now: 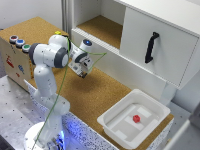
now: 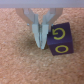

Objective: Push the purple block towards the right

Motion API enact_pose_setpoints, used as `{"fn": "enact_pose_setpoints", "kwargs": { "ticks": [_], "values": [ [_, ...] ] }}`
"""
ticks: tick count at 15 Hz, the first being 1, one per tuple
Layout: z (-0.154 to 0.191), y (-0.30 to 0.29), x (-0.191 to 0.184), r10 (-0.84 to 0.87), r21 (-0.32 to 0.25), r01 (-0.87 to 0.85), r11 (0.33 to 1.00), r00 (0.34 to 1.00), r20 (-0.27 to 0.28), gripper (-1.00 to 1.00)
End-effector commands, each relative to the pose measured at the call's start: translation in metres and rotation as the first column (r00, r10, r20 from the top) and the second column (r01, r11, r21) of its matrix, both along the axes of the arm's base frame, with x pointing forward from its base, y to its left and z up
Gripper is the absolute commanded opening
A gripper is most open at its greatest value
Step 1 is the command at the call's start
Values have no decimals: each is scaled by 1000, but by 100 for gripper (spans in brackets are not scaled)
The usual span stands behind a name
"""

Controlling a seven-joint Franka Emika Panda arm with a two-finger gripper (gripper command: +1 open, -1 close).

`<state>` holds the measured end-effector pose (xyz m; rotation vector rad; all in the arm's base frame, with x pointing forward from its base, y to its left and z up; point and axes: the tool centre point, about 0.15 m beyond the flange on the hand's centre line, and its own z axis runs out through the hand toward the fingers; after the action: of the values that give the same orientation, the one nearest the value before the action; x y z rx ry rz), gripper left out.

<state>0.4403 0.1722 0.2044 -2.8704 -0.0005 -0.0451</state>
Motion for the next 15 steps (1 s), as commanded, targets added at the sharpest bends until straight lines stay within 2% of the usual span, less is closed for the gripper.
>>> {"fn": "enact_pose_setpoints", "kwargs": {
  "ticks": [1, 15],
  "values": [
    [4, -44, -5, -44, -32, 45, 998, 998, 34, -100],
    [10, -168, -8, -114, -62, 115, 991, 993, 8, -100]
  ]
}}
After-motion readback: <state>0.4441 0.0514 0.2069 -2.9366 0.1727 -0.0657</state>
